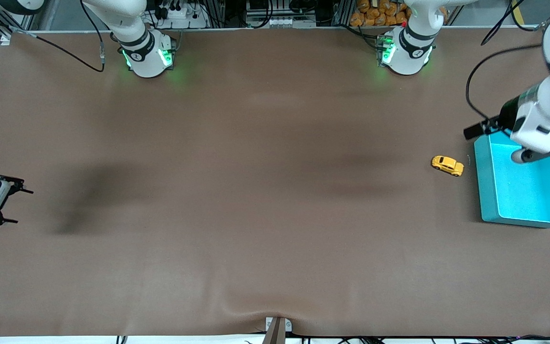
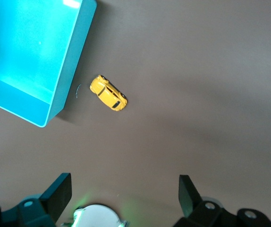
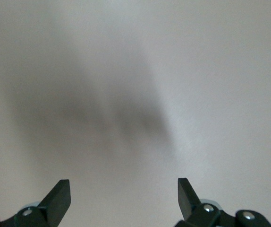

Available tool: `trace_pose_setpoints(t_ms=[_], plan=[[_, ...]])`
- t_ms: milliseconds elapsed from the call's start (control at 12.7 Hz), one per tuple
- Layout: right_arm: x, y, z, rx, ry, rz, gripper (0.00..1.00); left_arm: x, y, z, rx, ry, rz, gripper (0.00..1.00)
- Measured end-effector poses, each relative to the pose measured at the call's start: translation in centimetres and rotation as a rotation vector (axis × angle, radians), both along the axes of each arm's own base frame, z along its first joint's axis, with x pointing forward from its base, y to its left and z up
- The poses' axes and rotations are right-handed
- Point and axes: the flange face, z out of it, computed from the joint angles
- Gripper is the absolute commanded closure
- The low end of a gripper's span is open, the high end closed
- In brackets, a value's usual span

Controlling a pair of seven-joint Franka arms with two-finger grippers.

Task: Wind and store yellow beetle car
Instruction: 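Lower the left gripper onto the car while the right gripper retracts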

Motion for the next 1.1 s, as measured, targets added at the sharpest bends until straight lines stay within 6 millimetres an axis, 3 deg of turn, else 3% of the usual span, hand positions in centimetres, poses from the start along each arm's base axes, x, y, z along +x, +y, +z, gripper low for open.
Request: trace_pose_setpoints(t_ms=[157,472,629,786,1101], plan=[[1.4,3.2,2.4,0.006,-0.028,-0.060,0.00,0.1,0.5,-4.1,0.023,0.002,0.117,0.00],[3.2,9.3,7.8,-0.002,-0.094,-0.117,0.00,0.1,0.6,-10.0,0.074,0.058,0.324,0.00],[3.3,10.4,9.3,0.029,-0.117,-0.143,0.00,0.3,0.6,-13.0,0.083,0.049,0.381,0.00],[3.1,10.2,11.2,0.074,-0.147,-0.181,0.00,-0.1,1.3,-15.7,0.097,0.028,0.413,0.00],[0.5,11.6,17.7,0.084,-0.122,-0.305,0.00,-1.5,3.9,-19.4,0.138,0.031,0.545,0.00]])
